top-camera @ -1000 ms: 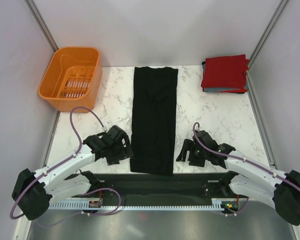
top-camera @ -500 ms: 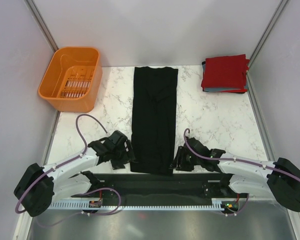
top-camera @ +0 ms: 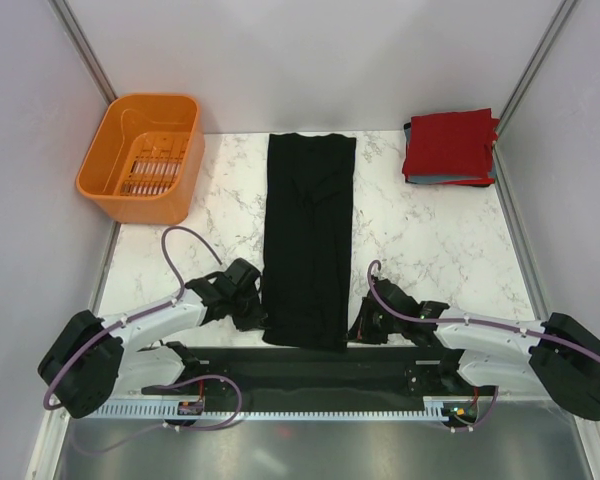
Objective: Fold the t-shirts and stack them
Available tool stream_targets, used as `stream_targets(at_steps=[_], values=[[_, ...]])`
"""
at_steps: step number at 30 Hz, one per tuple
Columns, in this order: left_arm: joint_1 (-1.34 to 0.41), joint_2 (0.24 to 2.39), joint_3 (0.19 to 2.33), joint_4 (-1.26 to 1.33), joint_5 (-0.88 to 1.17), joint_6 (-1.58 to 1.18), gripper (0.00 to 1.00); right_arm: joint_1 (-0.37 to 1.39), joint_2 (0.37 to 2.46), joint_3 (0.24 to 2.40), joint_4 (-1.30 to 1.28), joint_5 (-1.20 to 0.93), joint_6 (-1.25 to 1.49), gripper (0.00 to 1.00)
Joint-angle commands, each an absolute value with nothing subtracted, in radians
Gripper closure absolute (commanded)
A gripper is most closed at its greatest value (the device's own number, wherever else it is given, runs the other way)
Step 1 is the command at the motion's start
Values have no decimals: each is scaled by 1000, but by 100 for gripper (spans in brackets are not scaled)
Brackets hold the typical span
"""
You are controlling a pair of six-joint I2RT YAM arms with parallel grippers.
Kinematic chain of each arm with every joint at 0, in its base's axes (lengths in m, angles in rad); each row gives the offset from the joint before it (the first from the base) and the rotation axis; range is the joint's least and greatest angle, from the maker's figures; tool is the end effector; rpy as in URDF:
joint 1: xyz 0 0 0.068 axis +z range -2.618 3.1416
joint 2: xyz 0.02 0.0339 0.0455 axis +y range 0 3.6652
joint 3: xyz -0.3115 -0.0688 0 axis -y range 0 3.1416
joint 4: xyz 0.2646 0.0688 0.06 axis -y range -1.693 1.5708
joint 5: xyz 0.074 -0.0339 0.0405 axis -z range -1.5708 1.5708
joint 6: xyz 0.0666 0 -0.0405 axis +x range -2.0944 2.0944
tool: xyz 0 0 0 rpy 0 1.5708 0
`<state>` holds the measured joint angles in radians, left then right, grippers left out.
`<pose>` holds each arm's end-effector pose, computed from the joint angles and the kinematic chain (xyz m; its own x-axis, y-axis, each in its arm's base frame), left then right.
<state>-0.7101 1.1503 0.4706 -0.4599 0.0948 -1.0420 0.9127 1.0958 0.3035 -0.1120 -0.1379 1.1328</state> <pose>0.1438 -0.1319 0.1508 -0.9338 -0.3307 -0.1366 -0.2523 0.8792 -0.4043 0.1106 0.1580 0.1342 -0.9606 0.2240 -0.1644 0.0809 0.7916 0.6057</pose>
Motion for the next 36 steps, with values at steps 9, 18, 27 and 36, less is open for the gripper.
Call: stream_targets(at_steps=[9, 18, 27, 36], values=[[-770, 973, 509, -557, 178, -1127, 98, 927, 929, 330, -323, -127, 1170, 100], [-779, 839, 695, -767, 132, -1115, 98, 927, 831, 607, -612, 30, 1125, 100], [-709, 1132, 997, -818, 15, -950, 98, 770, 1135, 963, -675, 140, 855, 100], [-511, 1385, 1310, -815, 72, -793, 98, 554, 1429, 1291, -667, 80, 638, 100]])
